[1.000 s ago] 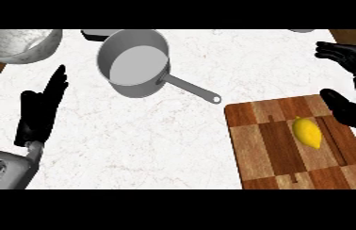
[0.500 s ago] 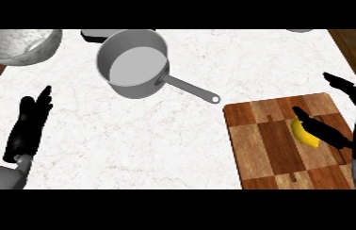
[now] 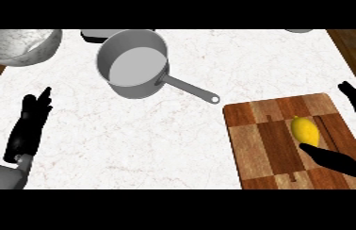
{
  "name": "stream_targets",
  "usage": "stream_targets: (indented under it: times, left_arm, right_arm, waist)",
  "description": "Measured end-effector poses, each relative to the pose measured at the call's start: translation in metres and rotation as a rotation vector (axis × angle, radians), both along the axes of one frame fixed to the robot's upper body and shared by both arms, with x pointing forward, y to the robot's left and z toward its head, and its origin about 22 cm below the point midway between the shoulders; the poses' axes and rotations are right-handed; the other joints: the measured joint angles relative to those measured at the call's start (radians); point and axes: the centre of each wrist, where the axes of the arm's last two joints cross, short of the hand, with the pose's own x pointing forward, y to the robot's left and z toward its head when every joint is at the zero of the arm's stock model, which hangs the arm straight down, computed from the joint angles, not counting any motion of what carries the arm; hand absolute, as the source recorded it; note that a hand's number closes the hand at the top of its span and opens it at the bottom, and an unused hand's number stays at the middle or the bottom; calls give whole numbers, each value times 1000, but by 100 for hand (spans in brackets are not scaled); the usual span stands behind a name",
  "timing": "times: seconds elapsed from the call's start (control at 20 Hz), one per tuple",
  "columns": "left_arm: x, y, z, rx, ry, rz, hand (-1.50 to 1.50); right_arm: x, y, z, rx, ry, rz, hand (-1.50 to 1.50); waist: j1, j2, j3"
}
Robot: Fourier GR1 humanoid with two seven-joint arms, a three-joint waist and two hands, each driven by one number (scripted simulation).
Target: Pick the lemon from the cutting board and place it in the pot
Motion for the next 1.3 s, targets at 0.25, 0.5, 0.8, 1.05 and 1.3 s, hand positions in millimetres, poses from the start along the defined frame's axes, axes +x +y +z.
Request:
stream_targets:
  times: [0.25, 0.5, 0.8, 1.05, 1.3]
  left_arm:
    - [3, 1, 4, -3, 9, 0, 0]
    - [2, 0, 4, -3, 5, -19, 0]
    - [5, -2, 6, -4, 6, -24, 0]
    - [4, -2, 9, -2, 4, -21, 0]
    - [-3, 3, 6, -4, 6, -12, 0]
  right_arm:
    - [-8, 7, 35, -134, 220, -57, -150]
    - [-13, 25, 57, -196, 481, -86, -150]
    - [0, 44, 72, -203, 650, -78, -150]
    - [8, 45, 65, -191, 689, -97, -150]
    - [13, 39, 52, -185, 722, -124, -150]
  waist:
    - [5, 0, -1]
    - [20, 2, -1]
    - [26, 4, 1]
    - [22, 3, 3]
    - [18, 3, 4]
